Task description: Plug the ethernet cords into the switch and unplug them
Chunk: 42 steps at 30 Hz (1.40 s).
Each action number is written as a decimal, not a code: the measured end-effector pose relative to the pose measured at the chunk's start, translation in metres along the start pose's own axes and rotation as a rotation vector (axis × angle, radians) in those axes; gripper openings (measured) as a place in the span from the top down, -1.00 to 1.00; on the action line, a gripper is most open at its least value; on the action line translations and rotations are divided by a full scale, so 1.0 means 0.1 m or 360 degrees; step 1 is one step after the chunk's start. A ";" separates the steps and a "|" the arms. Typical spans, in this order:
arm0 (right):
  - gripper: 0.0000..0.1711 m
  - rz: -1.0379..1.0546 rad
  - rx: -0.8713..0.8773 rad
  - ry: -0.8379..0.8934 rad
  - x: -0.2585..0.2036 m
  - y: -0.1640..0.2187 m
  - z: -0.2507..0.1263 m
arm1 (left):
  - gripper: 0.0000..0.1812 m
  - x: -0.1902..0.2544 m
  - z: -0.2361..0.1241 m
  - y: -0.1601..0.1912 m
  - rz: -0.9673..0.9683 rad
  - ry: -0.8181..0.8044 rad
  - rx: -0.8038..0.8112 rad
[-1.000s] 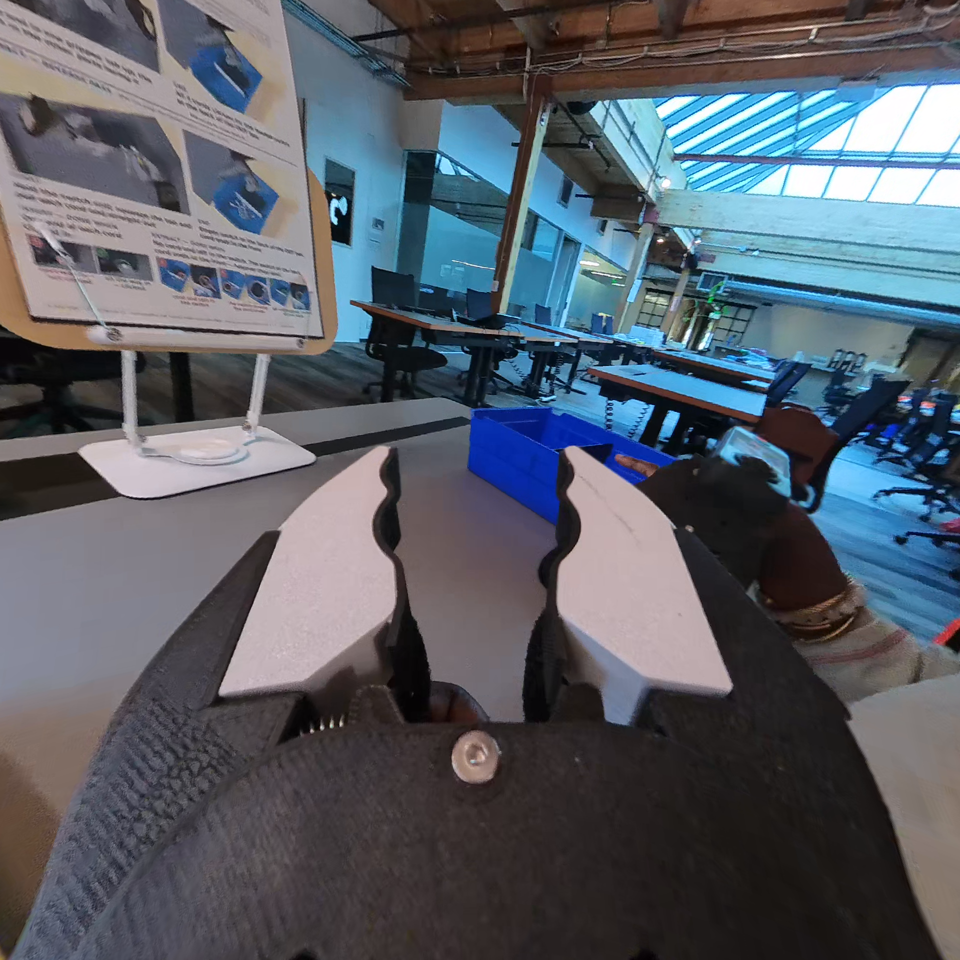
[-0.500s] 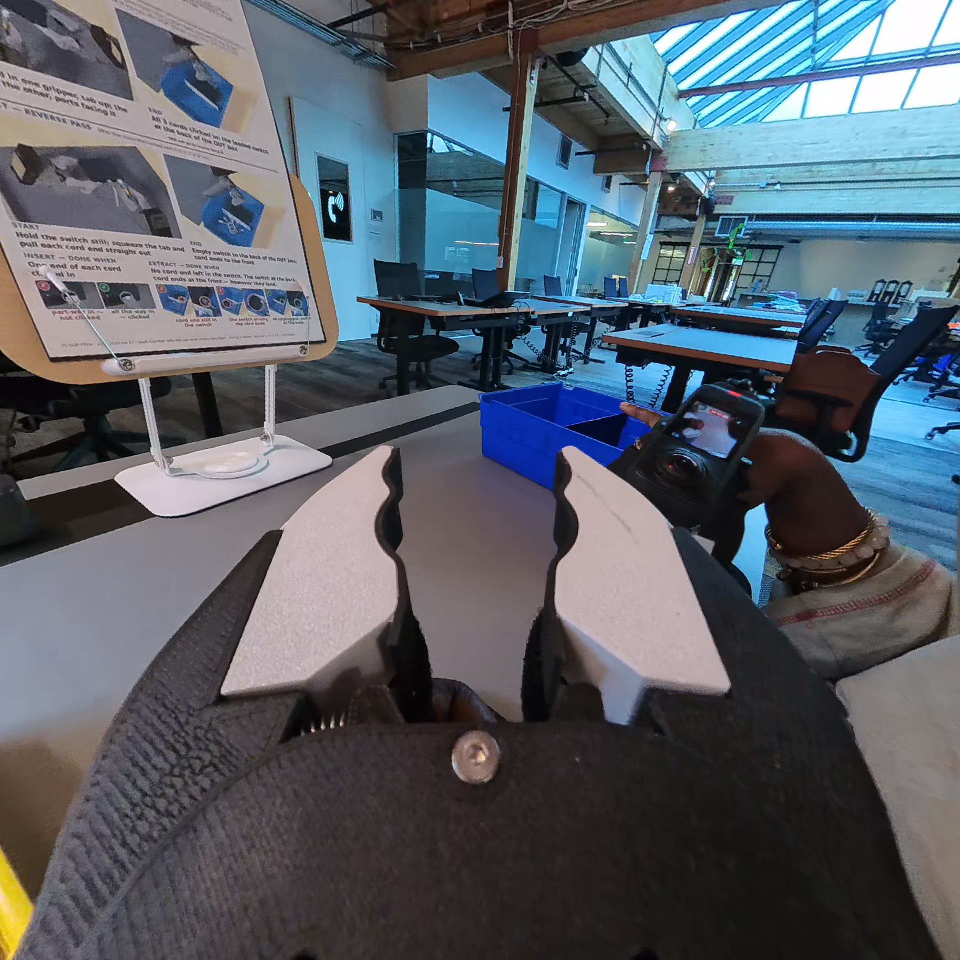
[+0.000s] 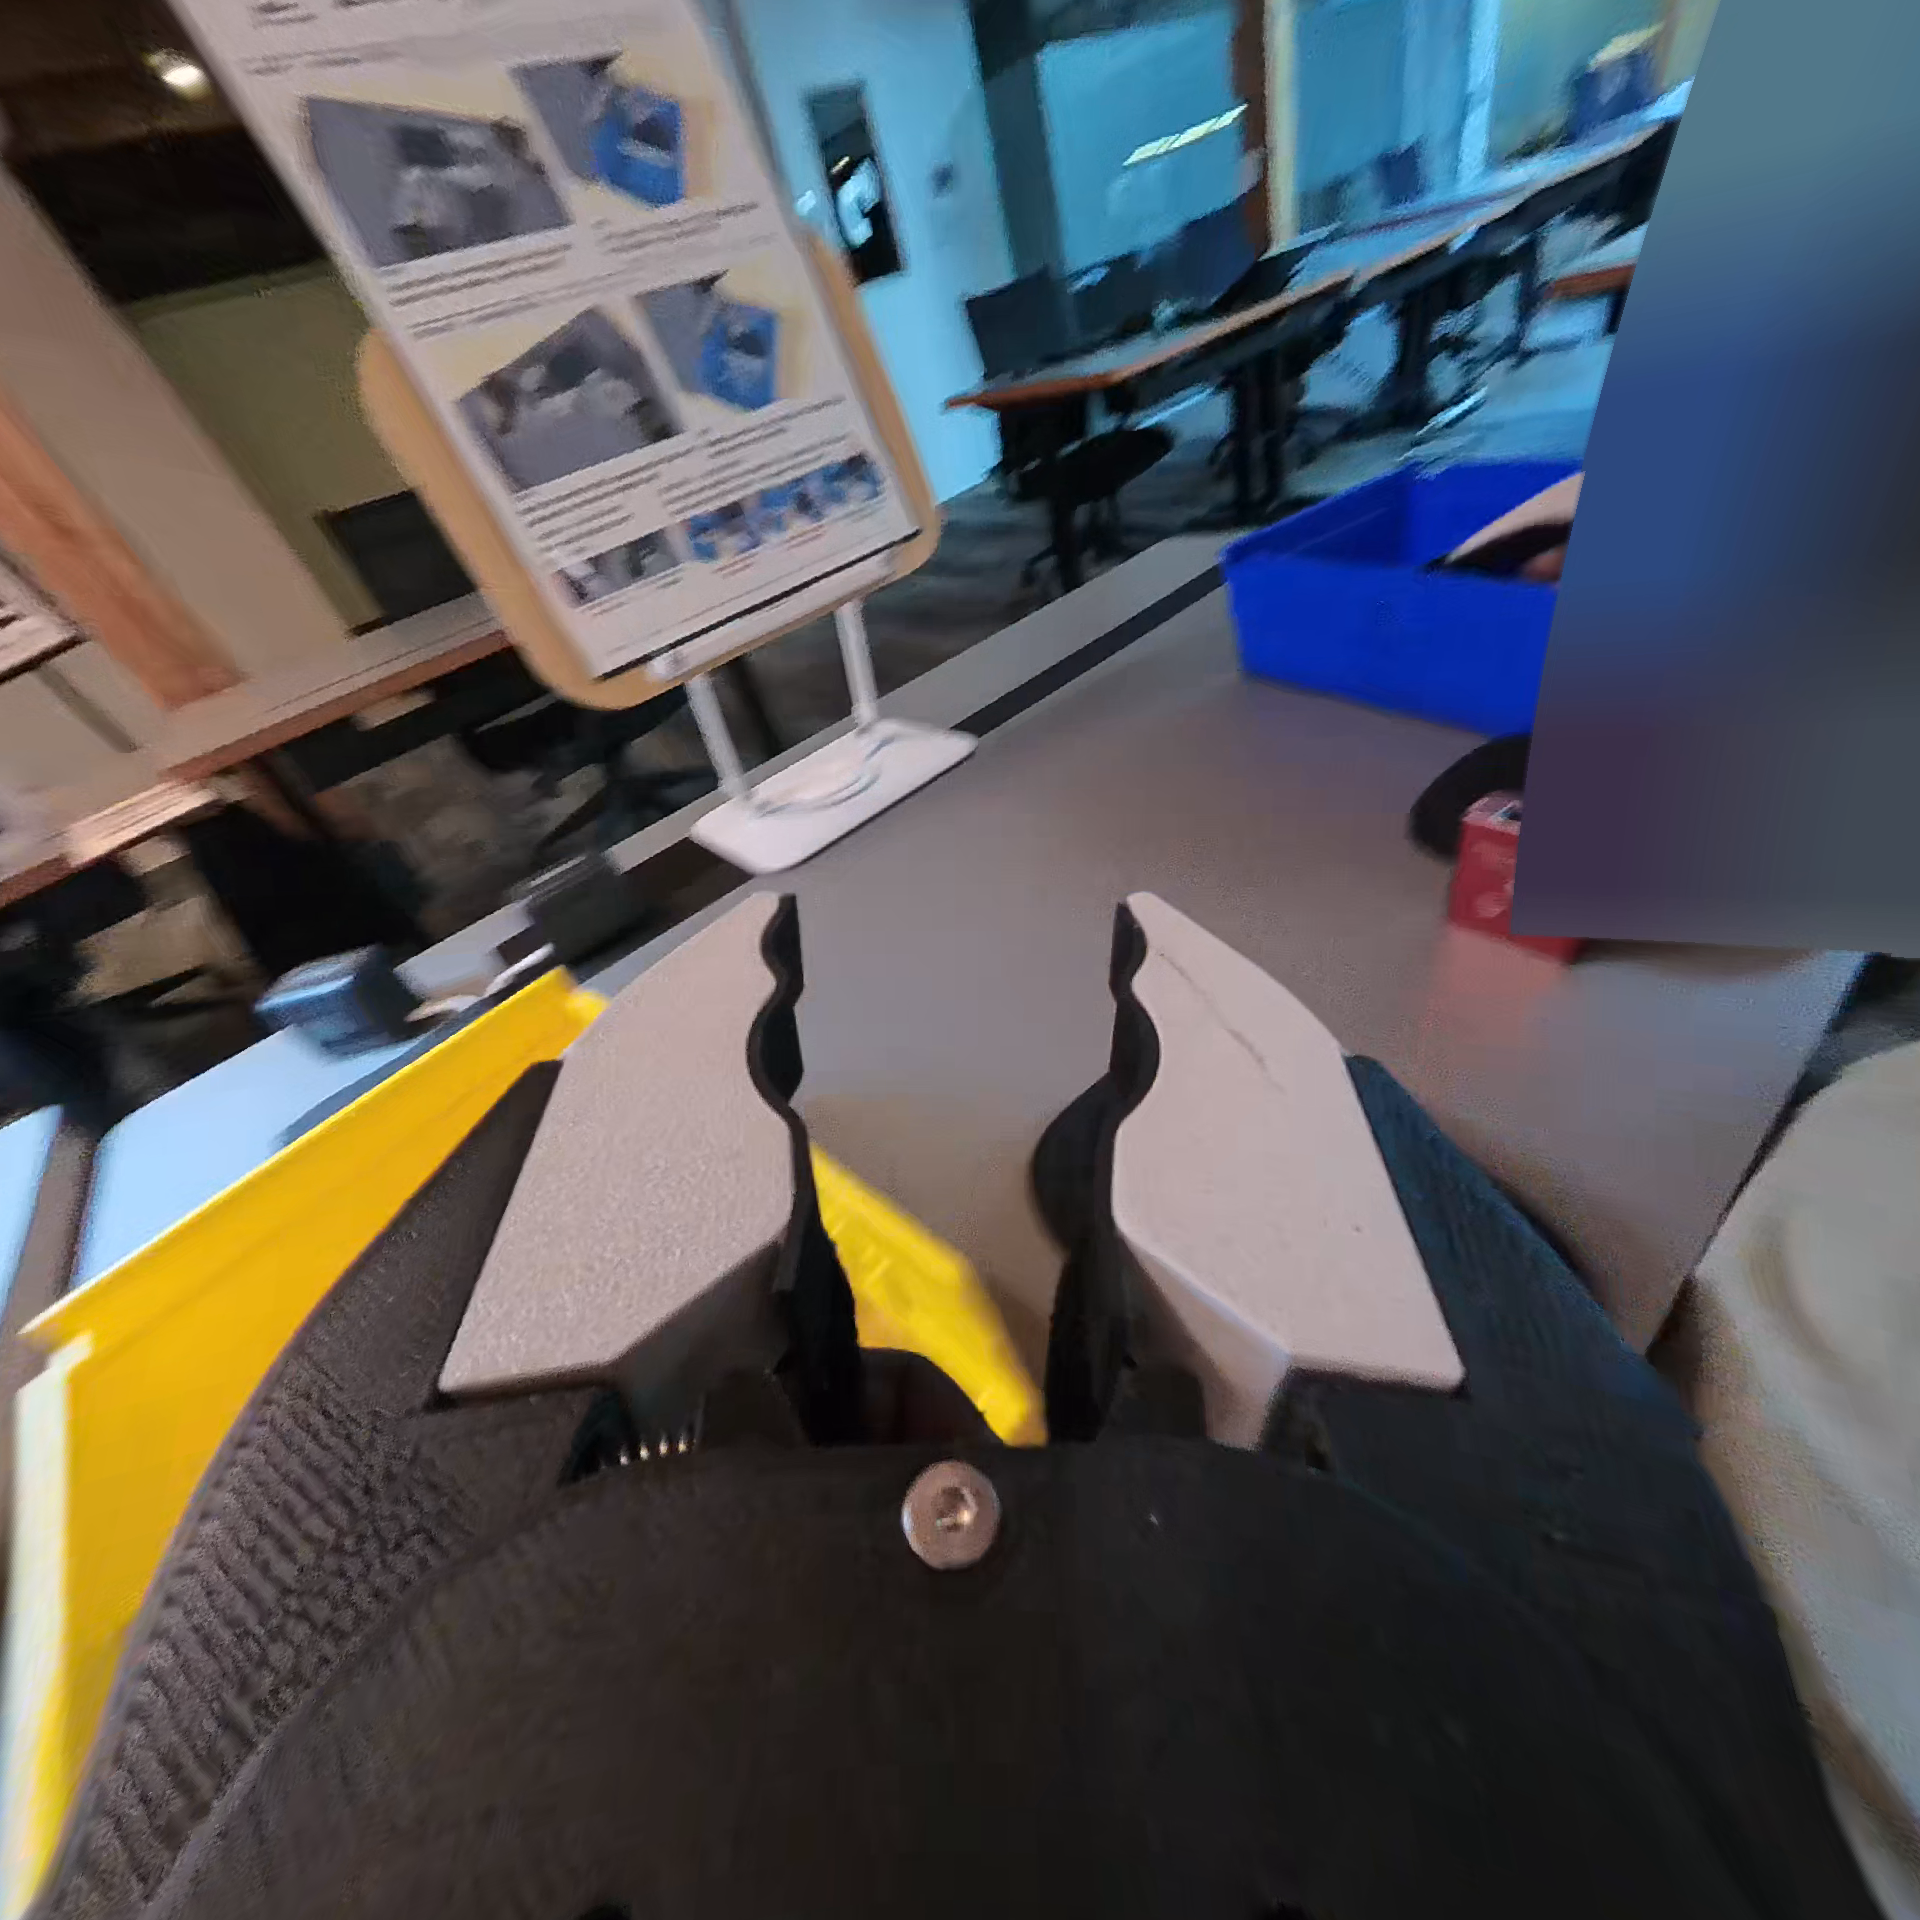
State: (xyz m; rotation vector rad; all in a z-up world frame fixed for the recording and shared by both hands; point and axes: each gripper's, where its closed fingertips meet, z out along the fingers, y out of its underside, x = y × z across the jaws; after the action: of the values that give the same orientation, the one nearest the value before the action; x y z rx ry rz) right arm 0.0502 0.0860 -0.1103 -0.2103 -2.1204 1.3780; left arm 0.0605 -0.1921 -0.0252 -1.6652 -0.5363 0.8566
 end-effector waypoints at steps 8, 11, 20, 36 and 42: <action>-0.70 -0.0008 0.0470 0.0279 0.32 -0.32 -0.38 | 0.37 -0.67 -0.39 0.69 -0.0149 -0.0566 -0.0640; -0.70 -0.0116 0.0255 0.0383 0.39 -0.15 -0.34 | 0.42 -0.73 -0.22 1.13 -0.0260 -0.0554 -0.0893; -0.70 -0.0238 0.0056 0.0455 0.43 -0.01 -0.31 | 0.61 -0.81 0.07 1.71 -0.0482 -0.0524 -0.1061; -0.68 -0.0251 0.0012 0.0451 0.42 0.05 -0.30 | 0.93 -0.95 -0.35 0.26 -0.0206 -0.0746 0.0025; -0.55 -0.0220 0.0209 0.0339 0.24 -0.23 -0.19 | 0.93 -0.07 -0.39 -0.64 0.0058 -0.0012 0.0905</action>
State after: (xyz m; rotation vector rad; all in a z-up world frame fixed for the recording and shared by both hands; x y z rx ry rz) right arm 0.0456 0.1007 -0.0759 -0.1475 -1.8286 1.3445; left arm 0.0922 -0.2049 0.0419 -1.1528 -0.2331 0.9374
